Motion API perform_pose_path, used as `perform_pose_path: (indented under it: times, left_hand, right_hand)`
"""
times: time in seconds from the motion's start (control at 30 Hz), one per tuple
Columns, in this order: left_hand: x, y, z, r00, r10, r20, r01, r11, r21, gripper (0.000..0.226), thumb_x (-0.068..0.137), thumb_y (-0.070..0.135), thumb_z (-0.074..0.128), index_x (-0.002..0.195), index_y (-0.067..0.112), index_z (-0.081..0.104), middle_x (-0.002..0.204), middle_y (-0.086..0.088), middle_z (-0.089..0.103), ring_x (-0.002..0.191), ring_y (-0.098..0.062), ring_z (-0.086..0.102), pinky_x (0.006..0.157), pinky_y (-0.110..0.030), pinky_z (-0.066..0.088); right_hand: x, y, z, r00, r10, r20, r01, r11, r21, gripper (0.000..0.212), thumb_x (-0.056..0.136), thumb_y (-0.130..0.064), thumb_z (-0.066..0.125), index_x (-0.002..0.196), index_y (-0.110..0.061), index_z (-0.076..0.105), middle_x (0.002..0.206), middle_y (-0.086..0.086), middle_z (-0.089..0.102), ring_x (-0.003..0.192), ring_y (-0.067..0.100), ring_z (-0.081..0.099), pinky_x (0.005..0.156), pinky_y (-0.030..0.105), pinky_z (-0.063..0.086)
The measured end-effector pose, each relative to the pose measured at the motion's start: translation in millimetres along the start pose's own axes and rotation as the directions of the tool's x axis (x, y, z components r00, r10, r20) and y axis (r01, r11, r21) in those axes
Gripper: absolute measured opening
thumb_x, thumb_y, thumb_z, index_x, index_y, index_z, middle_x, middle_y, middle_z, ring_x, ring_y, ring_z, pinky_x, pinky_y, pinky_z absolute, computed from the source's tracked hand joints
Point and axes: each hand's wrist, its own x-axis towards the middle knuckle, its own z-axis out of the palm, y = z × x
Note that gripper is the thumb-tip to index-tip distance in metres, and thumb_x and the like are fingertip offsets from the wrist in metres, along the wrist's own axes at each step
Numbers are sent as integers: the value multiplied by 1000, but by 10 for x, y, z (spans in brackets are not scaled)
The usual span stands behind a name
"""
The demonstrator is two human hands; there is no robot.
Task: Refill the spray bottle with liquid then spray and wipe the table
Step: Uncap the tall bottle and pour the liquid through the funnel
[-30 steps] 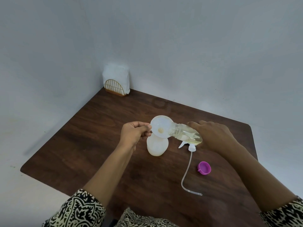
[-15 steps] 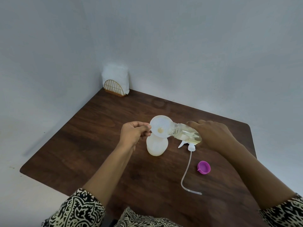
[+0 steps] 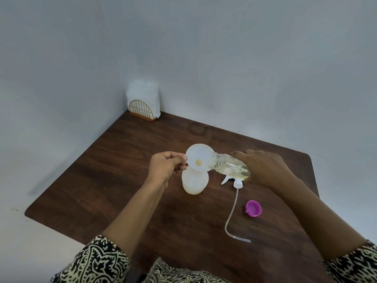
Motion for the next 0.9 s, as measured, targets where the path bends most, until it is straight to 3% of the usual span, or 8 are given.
perform_pose_path:
  times: [0.47, 0.9]
  left_hand:
    - [-9, 16, -1, 1000, 0, 4, 0, 1000, -6, 2, 81, 6, 74, 82, 8, 73, 64, -4, 72, 56, -9, 65, 64, -26, 58]
    - [-9, 22, 8, 1000, -2, -7, 2, 1000, 5, 2, 81, 6, 74, 82, 9, 73, 64, -4, 72, 55, -10, 65, 63, -26, 59]
  right_hand:
    - [1, 2, -16, 1000, -5, 5, 5, 1000, 3, 67, 78, -44, 68, 134, -40, 32, 101, -9, 54, 88, 14, 55, 59, 25, 37]
    - [17, 11, -9, 1000, 2, 30, -2, 1000, 3, 73, 76, -43, 70, 137, -40, 29, 109, -7, 55, 97, 16, 57, 62, 26, 39]
